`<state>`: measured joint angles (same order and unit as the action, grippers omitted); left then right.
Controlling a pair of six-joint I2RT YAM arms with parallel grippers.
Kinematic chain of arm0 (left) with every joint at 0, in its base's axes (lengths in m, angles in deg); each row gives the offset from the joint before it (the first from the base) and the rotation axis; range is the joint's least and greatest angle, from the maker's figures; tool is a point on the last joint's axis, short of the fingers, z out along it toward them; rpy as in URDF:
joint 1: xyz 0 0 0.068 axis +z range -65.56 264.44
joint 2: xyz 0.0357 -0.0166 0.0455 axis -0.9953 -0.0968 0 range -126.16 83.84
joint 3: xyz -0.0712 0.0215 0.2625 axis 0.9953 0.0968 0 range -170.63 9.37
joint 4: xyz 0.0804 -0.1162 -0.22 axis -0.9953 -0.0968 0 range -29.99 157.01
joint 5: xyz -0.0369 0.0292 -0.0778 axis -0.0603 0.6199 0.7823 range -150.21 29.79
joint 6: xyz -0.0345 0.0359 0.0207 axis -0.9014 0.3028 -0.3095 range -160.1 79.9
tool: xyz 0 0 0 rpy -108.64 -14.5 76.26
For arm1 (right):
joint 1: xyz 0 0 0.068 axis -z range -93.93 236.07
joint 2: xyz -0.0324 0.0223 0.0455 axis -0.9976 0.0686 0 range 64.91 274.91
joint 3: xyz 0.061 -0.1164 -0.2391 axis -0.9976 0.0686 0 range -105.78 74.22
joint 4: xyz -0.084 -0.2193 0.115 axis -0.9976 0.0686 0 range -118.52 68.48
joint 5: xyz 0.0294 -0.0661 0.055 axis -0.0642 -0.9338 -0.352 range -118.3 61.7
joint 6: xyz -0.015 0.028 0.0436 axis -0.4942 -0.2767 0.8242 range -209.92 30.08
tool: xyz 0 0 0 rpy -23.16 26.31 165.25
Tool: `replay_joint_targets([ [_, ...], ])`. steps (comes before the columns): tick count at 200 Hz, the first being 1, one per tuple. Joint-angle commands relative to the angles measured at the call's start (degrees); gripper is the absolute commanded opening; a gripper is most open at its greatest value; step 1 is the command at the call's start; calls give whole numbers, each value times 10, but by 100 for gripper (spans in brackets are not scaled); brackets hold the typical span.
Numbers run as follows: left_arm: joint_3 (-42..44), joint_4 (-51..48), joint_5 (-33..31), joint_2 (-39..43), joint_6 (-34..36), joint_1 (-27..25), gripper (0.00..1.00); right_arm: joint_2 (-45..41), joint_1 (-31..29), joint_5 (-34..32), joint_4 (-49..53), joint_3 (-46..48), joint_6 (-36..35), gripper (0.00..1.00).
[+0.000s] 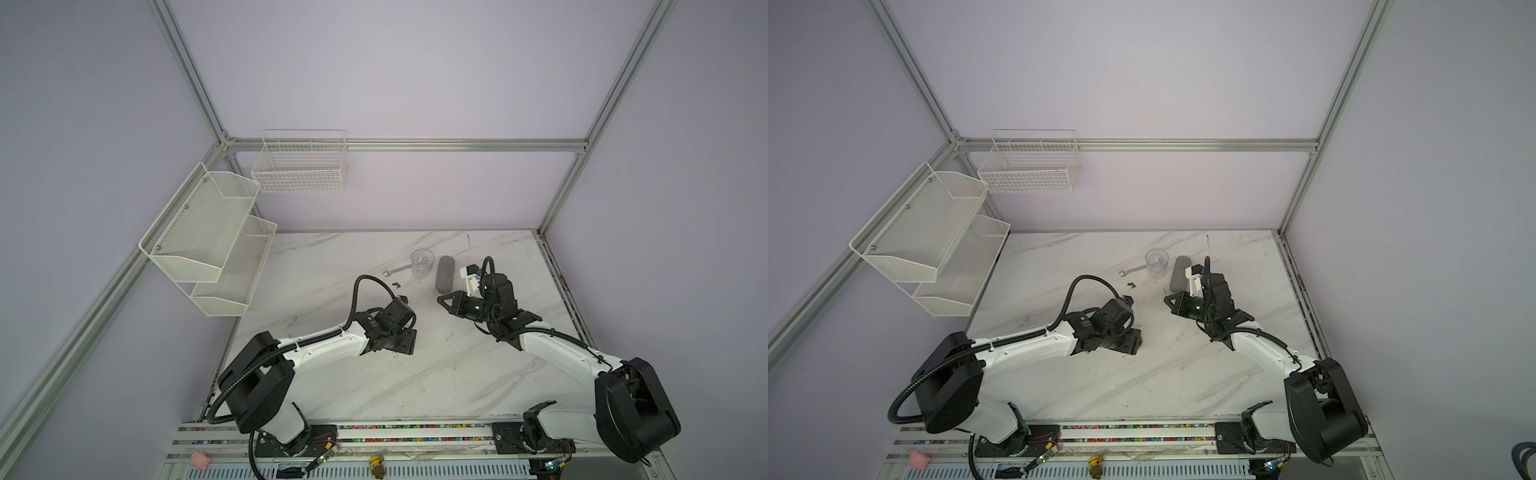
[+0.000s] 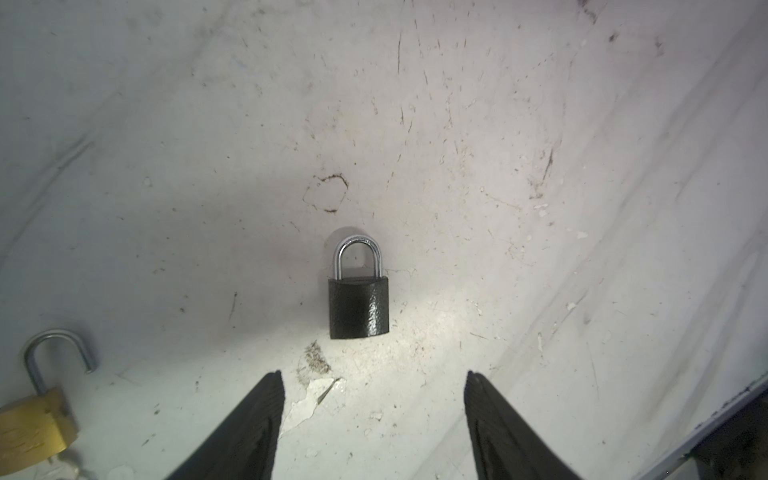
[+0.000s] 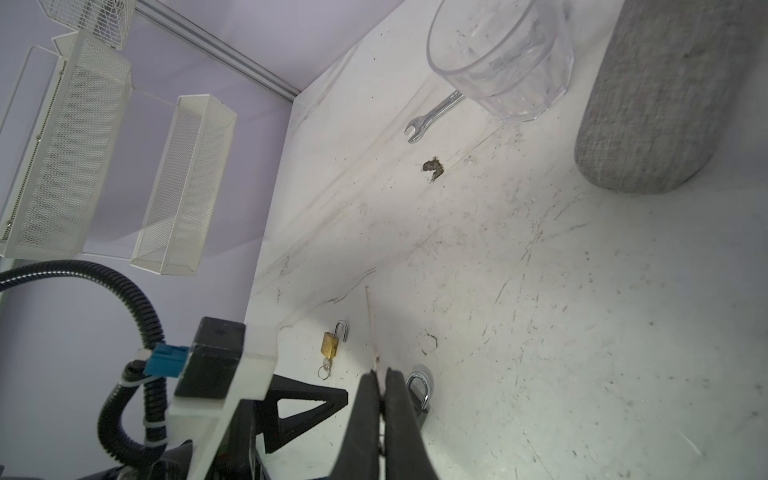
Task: Unlock with the key
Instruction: 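Lower the left gripper over the dark grey padlock while the right gripper holds the key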
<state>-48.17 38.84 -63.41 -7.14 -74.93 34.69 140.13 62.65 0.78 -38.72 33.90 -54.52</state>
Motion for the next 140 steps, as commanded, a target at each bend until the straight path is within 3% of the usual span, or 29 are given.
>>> replay_joint_targets([
  [1,-84,-19,-17,-34,11,-14,70,9,10,-13,7,6,-13,0],
  [74,-168,-101,-98,-144,-2,-35,68,19,25,-6,7,3,-24,0],
  [140,-163,-96,-84,-167,-46,-35,62,16,31,17,7,3,-27,0],
])
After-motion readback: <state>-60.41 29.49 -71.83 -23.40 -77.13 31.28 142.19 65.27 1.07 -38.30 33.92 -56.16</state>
